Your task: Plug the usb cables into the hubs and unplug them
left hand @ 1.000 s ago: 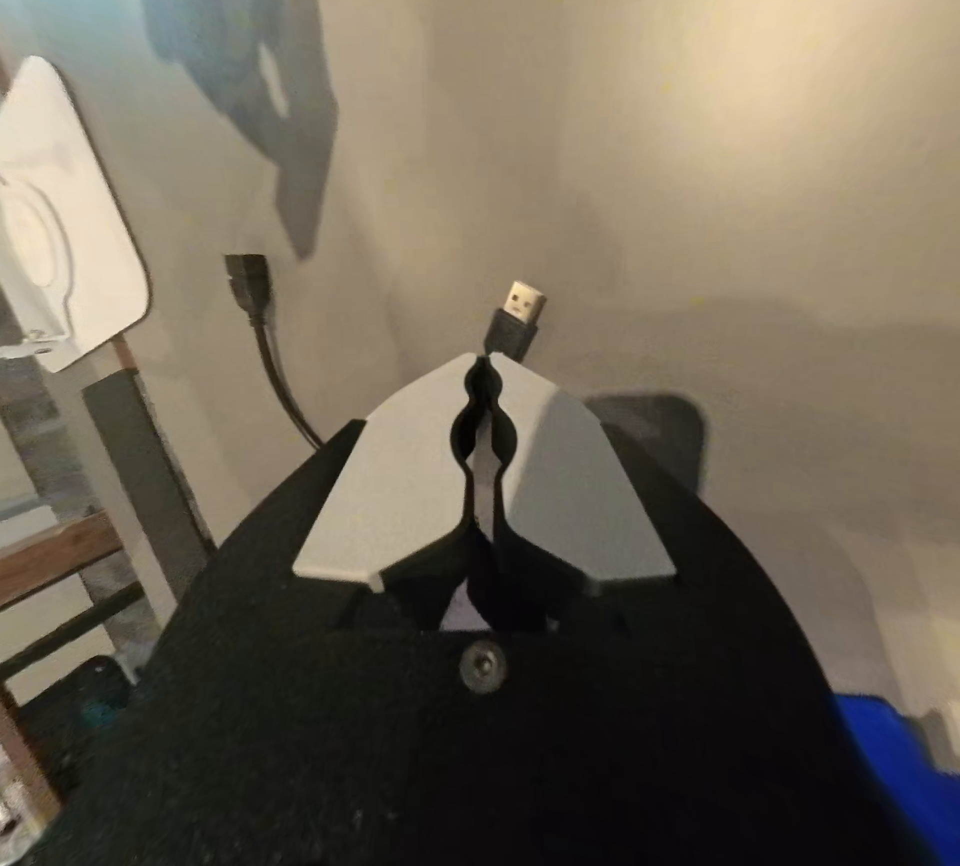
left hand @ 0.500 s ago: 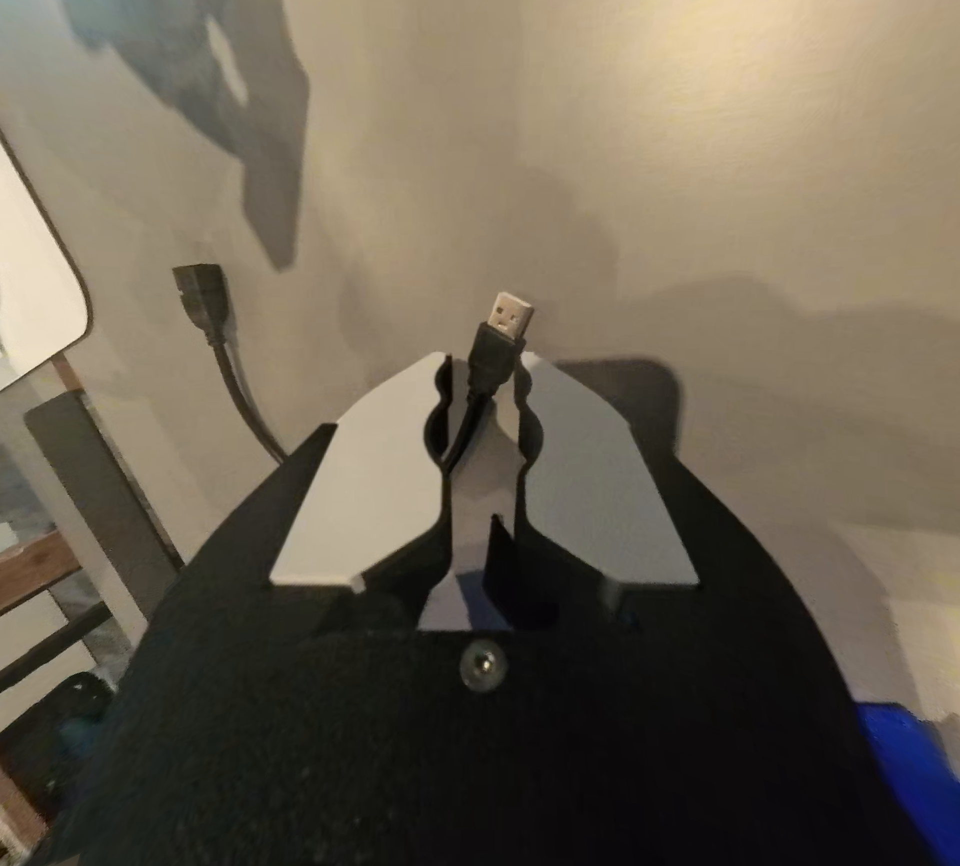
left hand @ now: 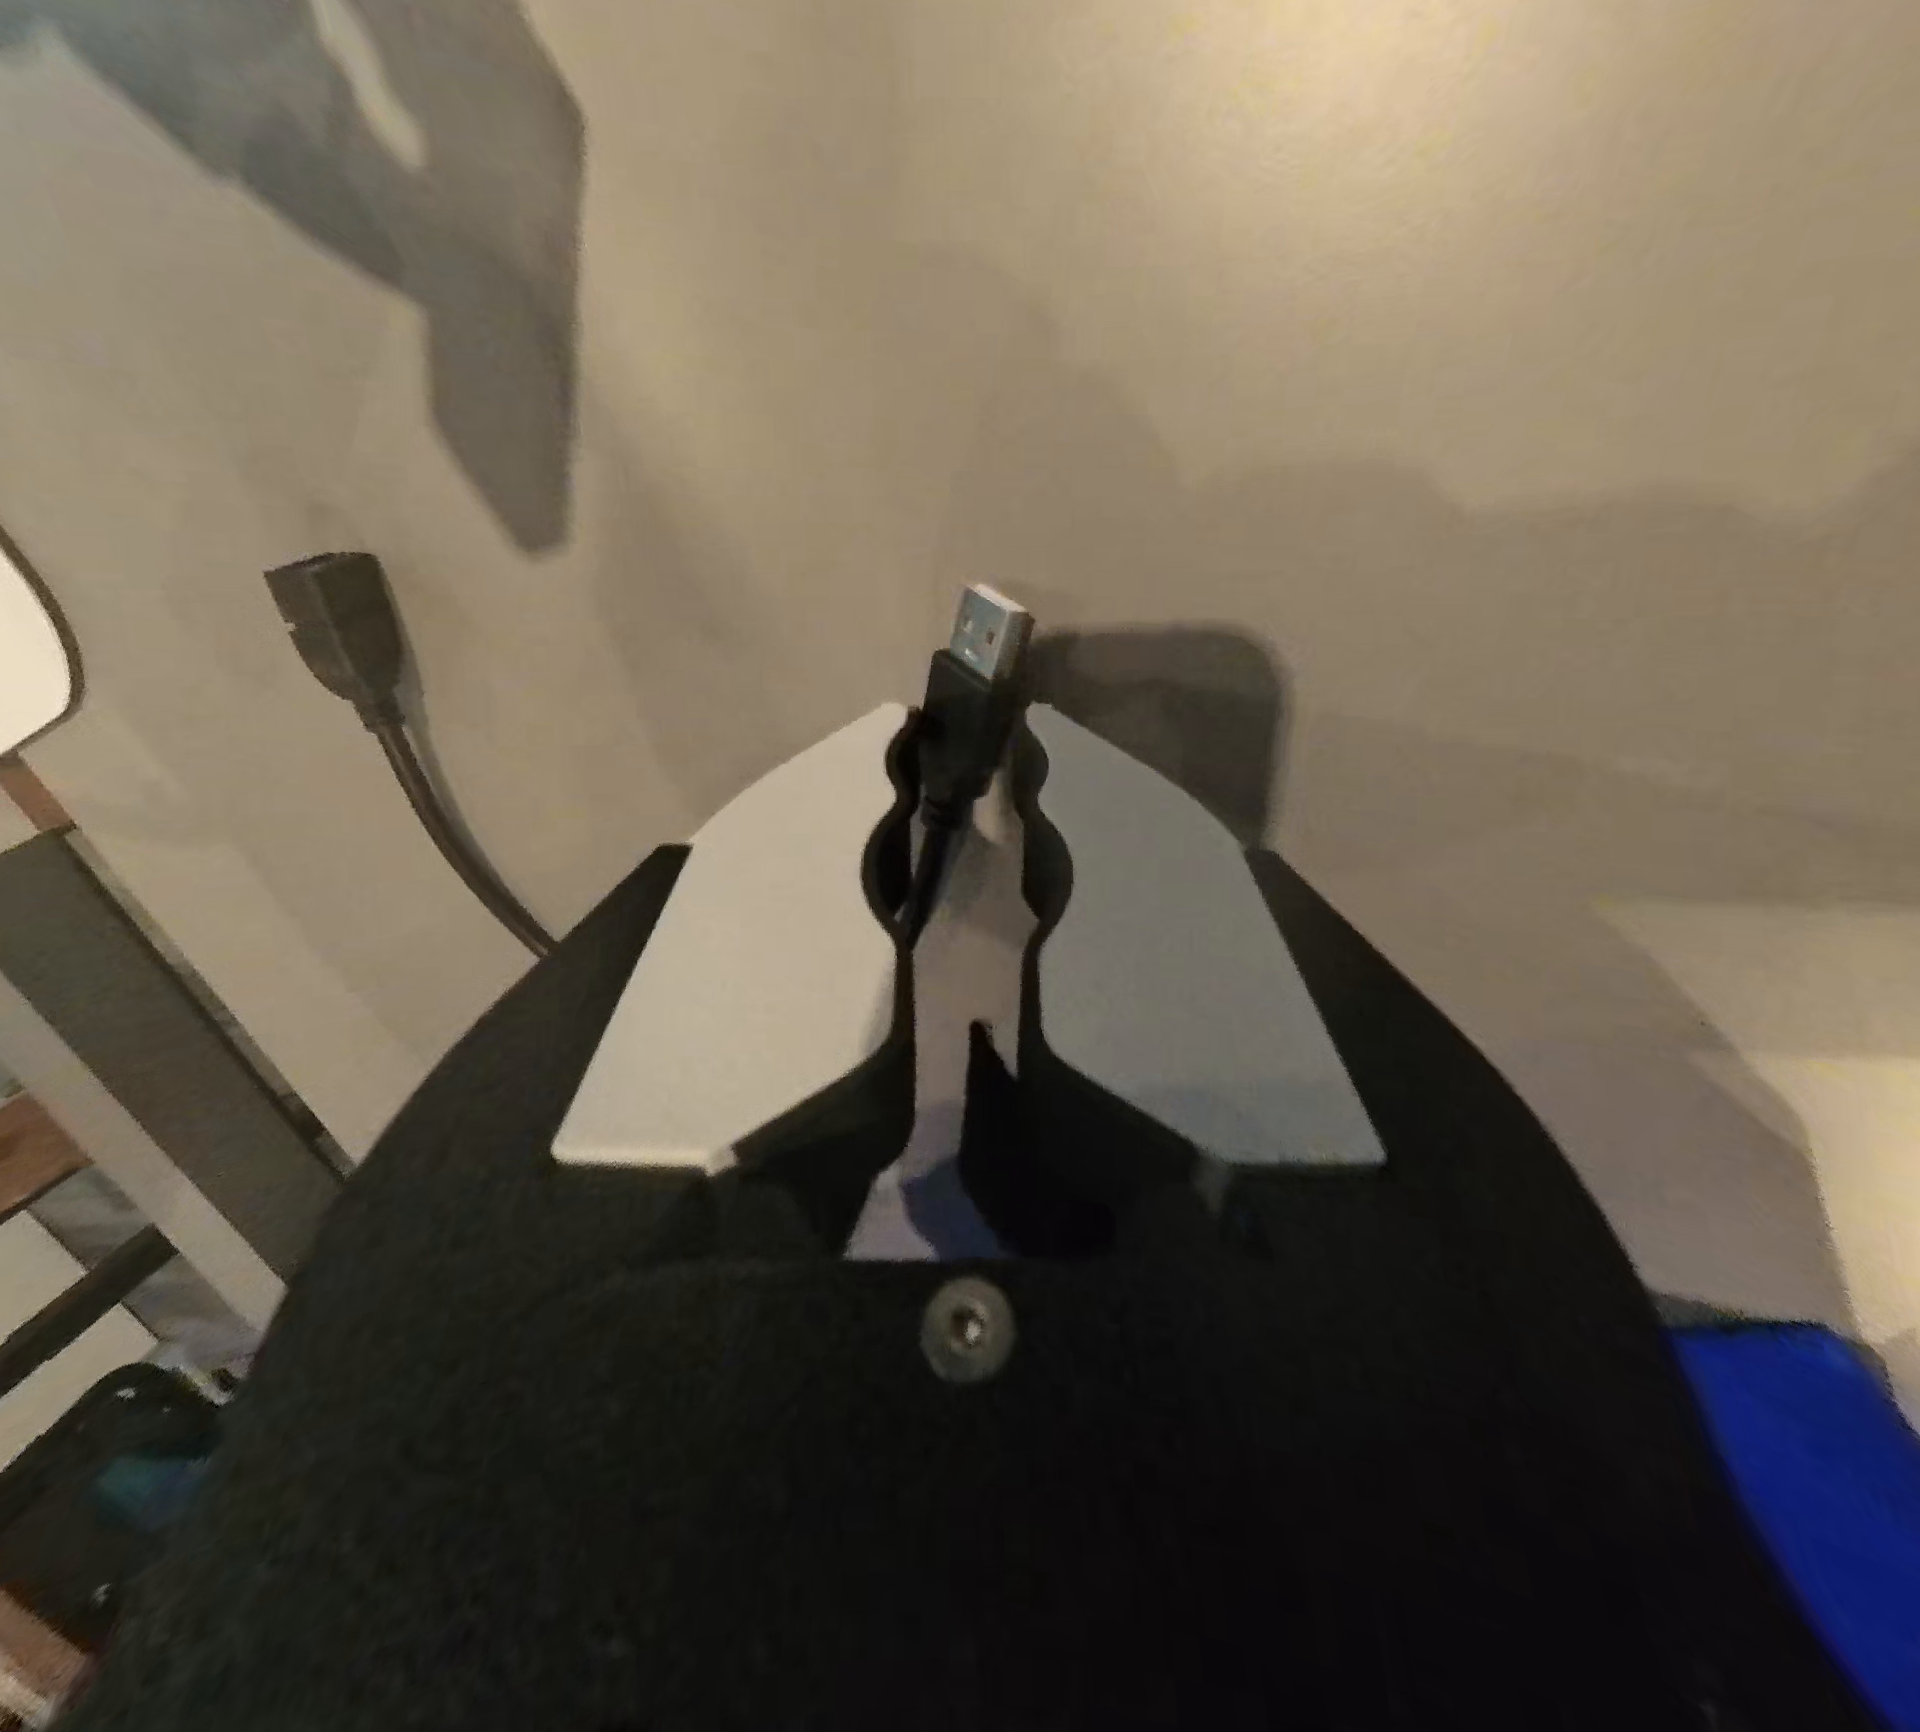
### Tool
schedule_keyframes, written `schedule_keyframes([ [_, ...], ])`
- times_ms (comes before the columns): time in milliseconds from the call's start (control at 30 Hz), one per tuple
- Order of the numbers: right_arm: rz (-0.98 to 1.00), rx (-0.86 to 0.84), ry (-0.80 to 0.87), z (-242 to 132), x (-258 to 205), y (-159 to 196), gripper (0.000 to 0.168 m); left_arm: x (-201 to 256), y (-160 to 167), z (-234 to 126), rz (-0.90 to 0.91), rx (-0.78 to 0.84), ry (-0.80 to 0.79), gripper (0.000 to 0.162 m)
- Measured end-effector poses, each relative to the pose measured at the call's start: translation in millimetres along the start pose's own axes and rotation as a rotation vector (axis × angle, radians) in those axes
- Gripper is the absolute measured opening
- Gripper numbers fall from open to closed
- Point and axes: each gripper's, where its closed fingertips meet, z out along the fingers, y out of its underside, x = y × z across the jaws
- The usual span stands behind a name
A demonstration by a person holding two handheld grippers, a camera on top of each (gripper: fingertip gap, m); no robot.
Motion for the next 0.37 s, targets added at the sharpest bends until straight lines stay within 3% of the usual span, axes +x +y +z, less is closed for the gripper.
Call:
schedule_keyframes([
  [167,-0.002,0.012,-0.009,0,-1,0,0.011,-8,1,-1,-0.085,-0.013,-0.055,0.010],
  [367,0.011,0.063,-0.027,-2,0,-5,0.011,-28,-16,-25,-0.257,0.168,-0.189,0.009],
])
